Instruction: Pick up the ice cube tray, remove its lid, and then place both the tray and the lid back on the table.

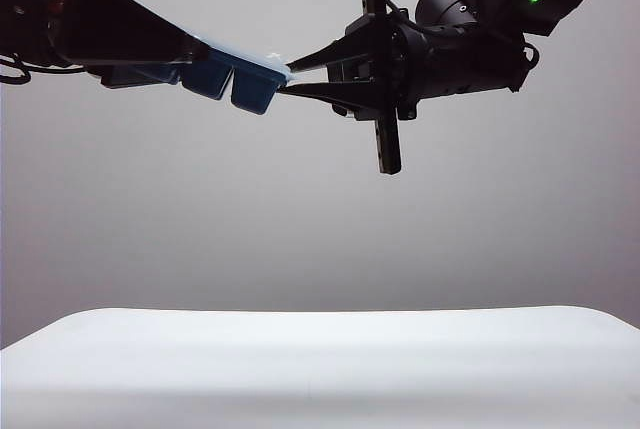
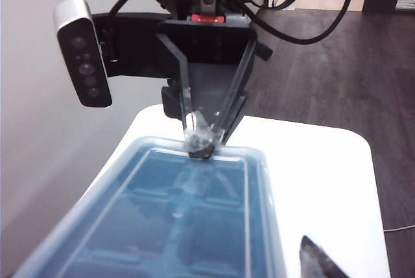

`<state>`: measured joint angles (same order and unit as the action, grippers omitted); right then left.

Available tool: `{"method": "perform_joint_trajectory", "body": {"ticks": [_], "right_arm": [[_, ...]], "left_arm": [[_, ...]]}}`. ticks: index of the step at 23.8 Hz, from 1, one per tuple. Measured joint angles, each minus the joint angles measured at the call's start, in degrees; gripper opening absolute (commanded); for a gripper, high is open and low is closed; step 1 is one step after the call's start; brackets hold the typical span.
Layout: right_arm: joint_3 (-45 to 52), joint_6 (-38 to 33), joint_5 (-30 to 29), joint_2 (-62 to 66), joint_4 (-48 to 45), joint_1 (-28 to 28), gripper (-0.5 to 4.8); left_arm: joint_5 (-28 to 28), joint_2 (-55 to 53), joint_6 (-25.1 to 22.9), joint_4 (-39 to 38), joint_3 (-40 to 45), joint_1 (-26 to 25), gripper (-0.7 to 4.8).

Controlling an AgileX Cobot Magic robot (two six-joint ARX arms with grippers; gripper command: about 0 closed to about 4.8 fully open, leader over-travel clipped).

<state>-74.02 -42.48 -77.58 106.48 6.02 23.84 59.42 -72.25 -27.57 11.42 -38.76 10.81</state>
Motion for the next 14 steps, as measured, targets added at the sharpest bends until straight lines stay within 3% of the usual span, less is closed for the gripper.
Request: {"method": "perform_joint_trajectory", "body": {"ticks": [14], "right_arm": [[-0.1,-0.8,-0.2,0.0,-0.2,1.6,-0.05]], "left_arm": [[-1.8,0.0,-0.9,-0.4,0.0,0.9,4.79]]}}
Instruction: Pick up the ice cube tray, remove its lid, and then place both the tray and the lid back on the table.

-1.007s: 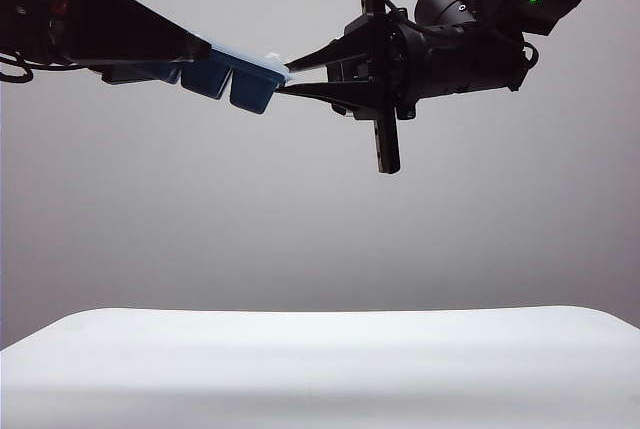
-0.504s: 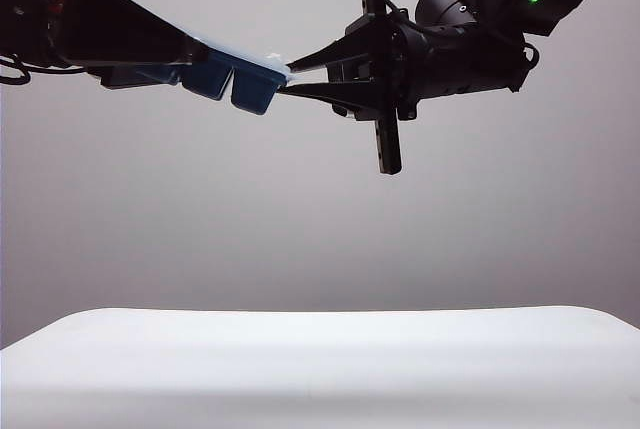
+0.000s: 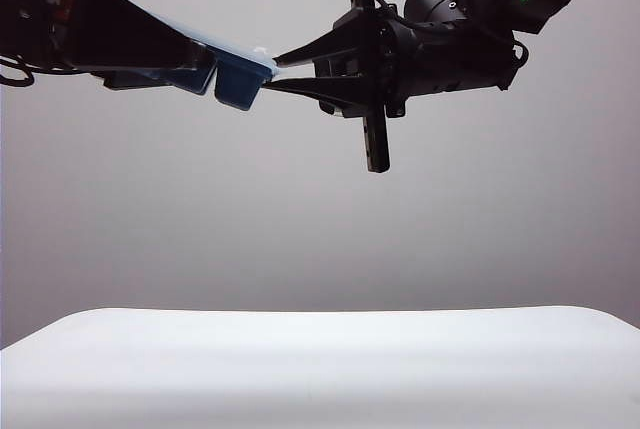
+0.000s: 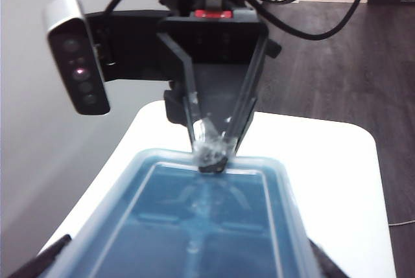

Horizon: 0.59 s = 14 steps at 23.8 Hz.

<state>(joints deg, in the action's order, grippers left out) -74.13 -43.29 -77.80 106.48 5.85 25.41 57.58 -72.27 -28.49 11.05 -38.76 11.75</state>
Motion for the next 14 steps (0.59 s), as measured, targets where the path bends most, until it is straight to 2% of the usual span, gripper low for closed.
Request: {"method": "perform_joint_trajectory", "body": {"ticks": [7,9,11,13,14], "right_arm": [[0.0,-0.6,0.1,0.0,-0.9,0.0,-0.05],[0.0,-0.6,0.1,0.0,-0.9,0.0,-0.05],[0.0,-0.6,0.1,0.0,-0.9,0.0,-0.05],[0.0,-0.6,0.1,0.0,-0.9,0.0,-0.05],[0.0,-0.6,0.1,0.0,-0.9,0.0,-0.05]], "left_arm": [[-0.1,0.0,0.0,-1.1,0.0,0.1,4.79],[-0.1,0.0,0.0,-1.1,0.0,0.1,4.5],[-0.1,0.0,0.0,-1.2,0.0,0.1,3.96],[-0.1,0.0,0.0,-1.2,0.0,0.1,3.91],[-0.1,0.0,0.0,-1.3,0.0,0.1,3.67]]}}
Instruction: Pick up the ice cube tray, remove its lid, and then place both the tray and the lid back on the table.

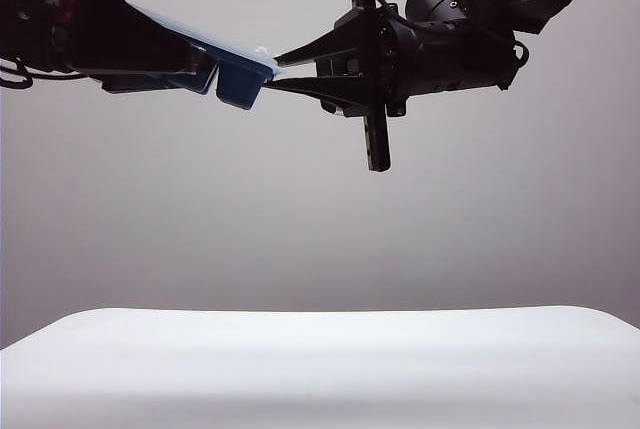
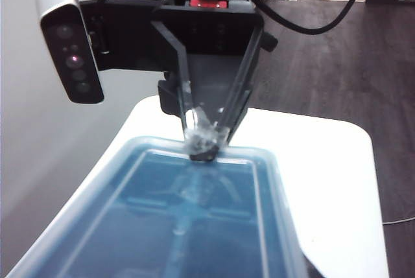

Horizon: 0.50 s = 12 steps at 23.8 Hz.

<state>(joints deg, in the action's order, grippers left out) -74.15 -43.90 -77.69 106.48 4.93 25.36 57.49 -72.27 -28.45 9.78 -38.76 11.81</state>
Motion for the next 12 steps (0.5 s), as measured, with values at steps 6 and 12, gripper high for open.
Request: {"method": "perform_joint_trajectory", "body": {"ticks": [6,12], "right_arm": [[0.0,-0.4,-0.6,0.0,-0.3,-0.1,-0.05],[-0.1,-0.4,-0.6,0.0,-0.4,-0.1,-0.05]], "left_arm": [[0.0,0.0,-0.2,0.0,0.0,0.0,2.99],[-0.1,0.0,-0.2,-0.2,0.0,0.3,2.99]]}}
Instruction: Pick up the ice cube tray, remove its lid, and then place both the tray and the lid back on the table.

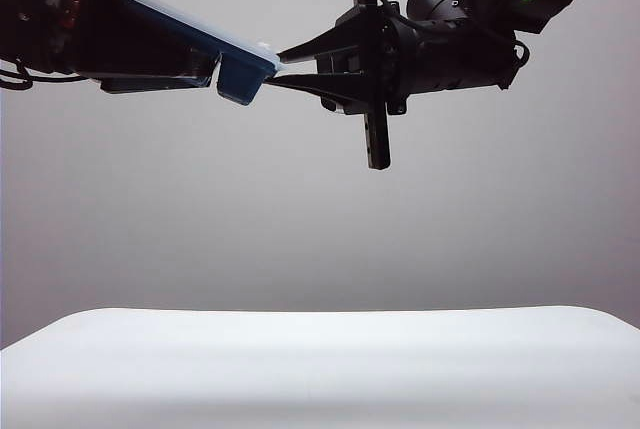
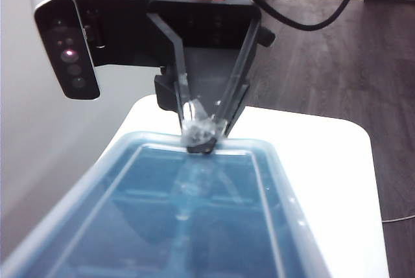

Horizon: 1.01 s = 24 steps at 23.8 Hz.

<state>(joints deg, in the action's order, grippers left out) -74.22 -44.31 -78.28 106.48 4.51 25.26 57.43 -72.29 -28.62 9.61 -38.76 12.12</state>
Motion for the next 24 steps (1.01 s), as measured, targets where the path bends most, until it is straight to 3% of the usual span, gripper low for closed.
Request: {"method": "perform_joint_trajectory", "body": {"ticks": [3,4,5,6,18,23,24], "right_arm": [[0.0,0.0,0.0,0.0,-0.4,0.0,-0.04],[0.0,0.0,0.0,0.0,-0.6,0.0,0.35],[0.0,-0.1,0.0,0.0,-0.7,0.0,1.43],[0.0,-0.1,0.1,0.0,-1.2,0.0,1.68],[0.0,0.3,1.6,0.0,-5.7,-4.7,1.72],[0.0,2.9,1.2,0.0,0.7,-7.0,1.72],[0.0,6.2,0.7,0.0,5.7,-7.1,1.71]], "left_arm": [[0.0,0.0,0.0,0.0,0.0,0.0,2.99],[0.0,0.0,0.0,0.0,0.0,0.0,2.98],[0.0,0.0,0.0,0.1,0.0,0.0,2.99],[-0.1,0.0,0.0,0.1,0.0,0.0,2.98],[-0.1,0.0,0.0,1.0,0.0,0.1,2.98],[-2.4,0.0,0.0,2.1,0.0,0.0,2.99],[-2.9,0.0,0.0,2.4,0.0,0.0,2.99]]}}
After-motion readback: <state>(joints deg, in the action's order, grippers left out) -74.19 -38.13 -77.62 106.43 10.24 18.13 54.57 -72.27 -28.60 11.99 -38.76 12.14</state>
